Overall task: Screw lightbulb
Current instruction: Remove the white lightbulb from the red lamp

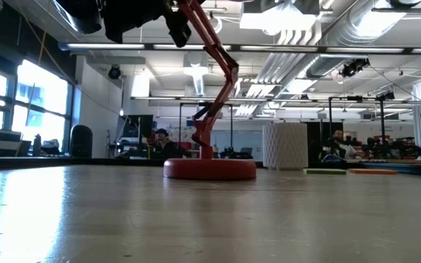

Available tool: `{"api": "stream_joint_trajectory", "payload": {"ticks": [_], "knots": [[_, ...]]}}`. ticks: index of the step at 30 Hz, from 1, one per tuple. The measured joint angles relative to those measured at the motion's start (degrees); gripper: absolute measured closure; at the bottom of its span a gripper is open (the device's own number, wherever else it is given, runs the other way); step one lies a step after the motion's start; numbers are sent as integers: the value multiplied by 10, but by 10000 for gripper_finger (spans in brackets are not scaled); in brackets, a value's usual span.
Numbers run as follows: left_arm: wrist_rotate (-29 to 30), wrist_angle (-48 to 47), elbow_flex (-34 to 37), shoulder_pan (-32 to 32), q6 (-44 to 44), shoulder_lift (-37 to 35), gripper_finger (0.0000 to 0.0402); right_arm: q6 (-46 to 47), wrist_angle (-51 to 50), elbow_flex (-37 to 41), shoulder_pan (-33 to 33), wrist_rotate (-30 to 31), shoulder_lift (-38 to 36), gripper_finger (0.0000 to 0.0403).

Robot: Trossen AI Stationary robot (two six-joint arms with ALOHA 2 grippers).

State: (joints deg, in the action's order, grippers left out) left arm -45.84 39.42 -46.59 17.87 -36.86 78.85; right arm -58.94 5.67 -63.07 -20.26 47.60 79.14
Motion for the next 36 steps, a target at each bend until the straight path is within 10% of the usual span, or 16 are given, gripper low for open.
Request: {"api": "stream_joint_trajectory", "payload": {"ticks": [16, 29, 36], "knots": [[1, 3, 0, 2, 7, 0, 150, 623, -28, 0, -55, 42, 0, 77], [5, 6, 0, 2, 24, 0, 150, 702, -12, 0, 60, -173, 1, 82], [1, 6, 0, 2, 25, 0, 150, 637, -15, 0, 72, -190, 1, 156]]}}
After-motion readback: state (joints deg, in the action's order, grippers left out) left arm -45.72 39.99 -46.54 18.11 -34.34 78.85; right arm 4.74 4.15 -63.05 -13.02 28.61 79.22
